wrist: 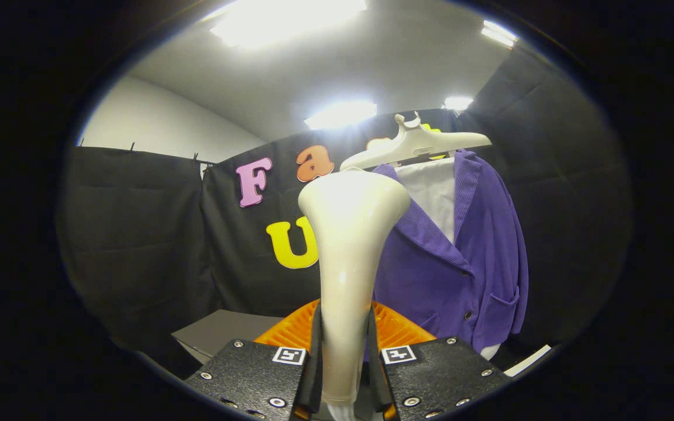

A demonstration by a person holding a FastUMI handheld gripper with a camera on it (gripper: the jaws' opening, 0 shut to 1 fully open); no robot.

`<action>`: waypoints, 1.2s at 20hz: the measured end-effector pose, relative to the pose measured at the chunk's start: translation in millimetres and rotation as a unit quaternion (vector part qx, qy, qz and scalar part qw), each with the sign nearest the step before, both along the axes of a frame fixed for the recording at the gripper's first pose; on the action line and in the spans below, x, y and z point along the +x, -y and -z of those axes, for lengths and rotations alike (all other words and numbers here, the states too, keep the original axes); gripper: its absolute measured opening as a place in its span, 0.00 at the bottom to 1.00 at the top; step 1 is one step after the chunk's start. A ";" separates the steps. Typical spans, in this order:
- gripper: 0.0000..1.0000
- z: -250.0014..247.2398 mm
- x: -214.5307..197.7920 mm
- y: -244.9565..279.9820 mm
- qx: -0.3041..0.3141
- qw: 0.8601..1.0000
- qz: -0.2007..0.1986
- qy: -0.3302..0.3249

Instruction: Iron the clothes twice with a garment steamer, once on the left side and once on the right side.

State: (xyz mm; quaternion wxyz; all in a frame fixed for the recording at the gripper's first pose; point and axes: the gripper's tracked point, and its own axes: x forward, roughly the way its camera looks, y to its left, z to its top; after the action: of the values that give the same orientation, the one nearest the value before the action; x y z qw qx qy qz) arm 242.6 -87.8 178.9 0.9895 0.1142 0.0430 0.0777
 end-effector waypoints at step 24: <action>0.34 96.2 115.0 39.6 0.003 0.993 0.041 -0.110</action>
State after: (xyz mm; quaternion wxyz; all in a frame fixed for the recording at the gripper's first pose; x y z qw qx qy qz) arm 357.6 -127.4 82.7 0.9807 0.1272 0.1466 0.0239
